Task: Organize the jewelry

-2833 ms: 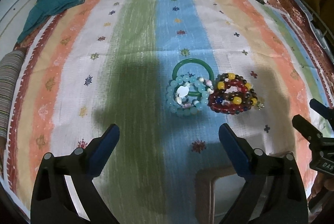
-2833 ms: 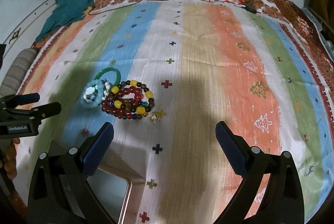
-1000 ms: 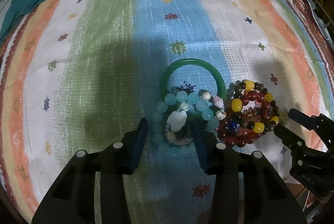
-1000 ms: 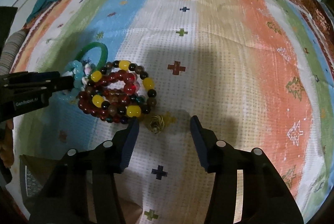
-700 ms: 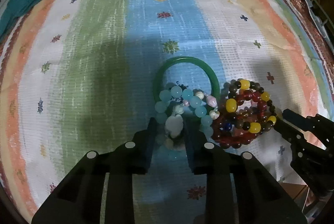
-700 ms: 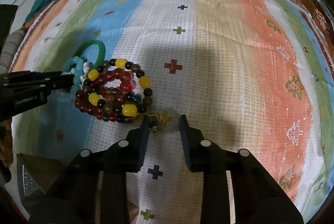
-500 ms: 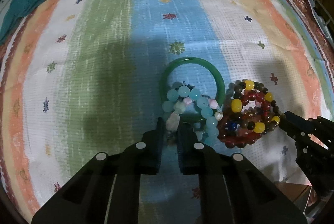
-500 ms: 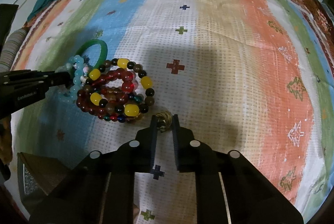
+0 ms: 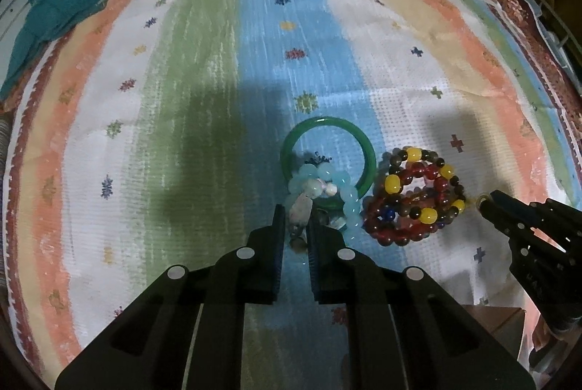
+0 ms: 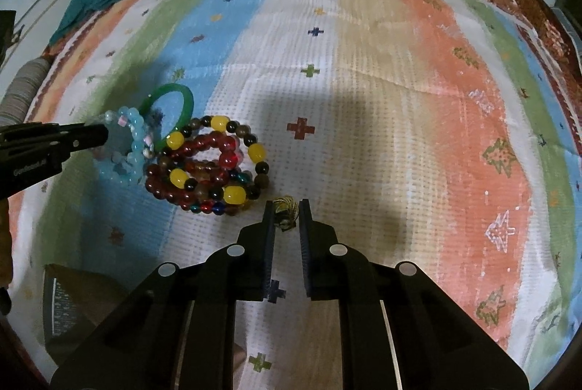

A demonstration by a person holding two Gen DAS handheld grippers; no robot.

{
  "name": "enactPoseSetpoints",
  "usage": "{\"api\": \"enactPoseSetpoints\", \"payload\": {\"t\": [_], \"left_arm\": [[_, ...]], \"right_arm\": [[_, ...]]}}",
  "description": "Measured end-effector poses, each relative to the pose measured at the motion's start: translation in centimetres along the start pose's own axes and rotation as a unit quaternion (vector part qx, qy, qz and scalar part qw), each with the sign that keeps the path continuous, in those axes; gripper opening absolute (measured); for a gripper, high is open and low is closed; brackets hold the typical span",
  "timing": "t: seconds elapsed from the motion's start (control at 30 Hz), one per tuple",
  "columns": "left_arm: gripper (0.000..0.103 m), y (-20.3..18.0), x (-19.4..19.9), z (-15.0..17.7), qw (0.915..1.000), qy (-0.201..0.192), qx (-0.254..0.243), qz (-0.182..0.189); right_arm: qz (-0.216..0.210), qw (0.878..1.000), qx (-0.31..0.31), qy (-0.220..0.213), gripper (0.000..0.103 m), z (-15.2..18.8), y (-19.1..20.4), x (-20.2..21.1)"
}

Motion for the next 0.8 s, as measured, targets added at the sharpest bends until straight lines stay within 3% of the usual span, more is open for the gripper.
{"api": "enactPoseSetpoints", "payload": {"t": [0.8], "left_arm": [[0.013,1.5,0.2,0.3,0.9999,0.002,0.008,-0.013]], "right_arm": [[-0.006,1.0,-0.002,0.001,0.014,0.1,0.1,0.3]]}}
Point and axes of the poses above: each gripper's, at about its wrist camera, not at the fingertips, and x roughly against the way its jaws point, y to its left, z to its underside, the point moved 3 cm from there along -x, roughly the way its jaws point, and after that the axes turned 5 degrees about -z, right-handed, at the moved point
